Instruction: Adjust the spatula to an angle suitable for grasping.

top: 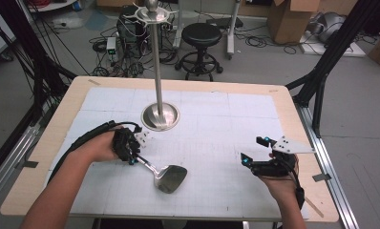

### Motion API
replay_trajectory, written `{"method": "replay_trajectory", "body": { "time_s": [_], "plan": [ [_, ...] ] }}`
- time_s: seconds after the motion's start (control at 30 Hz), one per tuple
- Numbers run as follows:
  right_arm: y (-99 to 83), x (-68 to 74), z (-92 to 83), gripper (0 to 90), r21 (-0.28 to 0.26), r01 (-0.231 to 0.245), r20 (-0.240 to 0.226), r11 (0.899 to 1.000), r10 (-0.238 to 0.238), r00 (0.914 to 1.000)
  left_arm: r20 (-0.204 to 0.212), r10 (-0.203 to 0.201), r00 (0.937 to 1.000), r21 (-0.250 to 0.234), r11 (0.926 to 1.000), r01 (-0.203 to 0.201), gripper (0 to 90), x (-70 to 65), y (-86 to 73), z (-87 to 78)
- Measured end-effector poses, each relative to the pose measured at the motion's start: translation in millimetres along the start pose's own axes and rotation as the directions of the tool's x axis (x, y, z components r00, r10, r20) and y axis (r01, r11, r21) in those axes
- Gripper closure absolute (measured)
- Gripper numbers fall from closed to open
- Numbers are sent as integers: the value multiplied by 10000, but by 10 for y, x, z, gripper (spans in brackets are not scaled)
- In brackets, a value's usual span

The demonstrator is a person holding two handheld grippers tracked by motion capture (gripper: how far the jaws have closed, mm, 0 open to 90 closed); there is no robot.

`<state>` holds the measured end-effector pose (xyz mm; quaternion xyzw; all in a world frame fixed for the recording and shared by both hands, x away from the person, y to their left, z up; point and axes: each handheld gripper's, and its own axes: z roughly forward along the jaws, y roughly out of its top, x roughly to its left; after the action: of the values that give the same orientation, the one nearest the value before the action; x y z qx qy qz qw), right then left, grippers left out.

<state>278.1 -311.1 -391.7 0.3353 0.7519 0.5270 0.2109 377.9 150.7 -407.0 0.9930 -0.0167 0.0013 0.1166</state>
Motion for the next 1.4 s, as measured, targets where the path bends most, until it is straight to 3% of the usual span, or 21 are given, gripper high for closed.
{"method": "replay_trajectory", "body": {
  "time_s": [0.33,0.67,0.87,1.23,1.4],
  "plan": [
    [12,-1,-21,110,-87,-52,37,9999,52,10000,274,476,9985,380,9981,-486,670,-122,32,-8],
    [16,10,6,111,-30,-26,15,10000,26,10000,403,938,9948,312,9950,-951,717,-176,72,-2],
    [17,-1,-2,111,-90,-76,32,9999,76,10000,607,736,9954,191,9970,-749,744,-199,115,11],
    [17,-9,-1,111,-99,-31,38,9999,32,10000,525,564,9970,169,9982,-574,746,-216,153,18],
    [19,-8,-6,111,-98,-79,44,9999,79,10000,495,534,9973,-58,9986,-532,746,-227,202,24]
  ]
}}
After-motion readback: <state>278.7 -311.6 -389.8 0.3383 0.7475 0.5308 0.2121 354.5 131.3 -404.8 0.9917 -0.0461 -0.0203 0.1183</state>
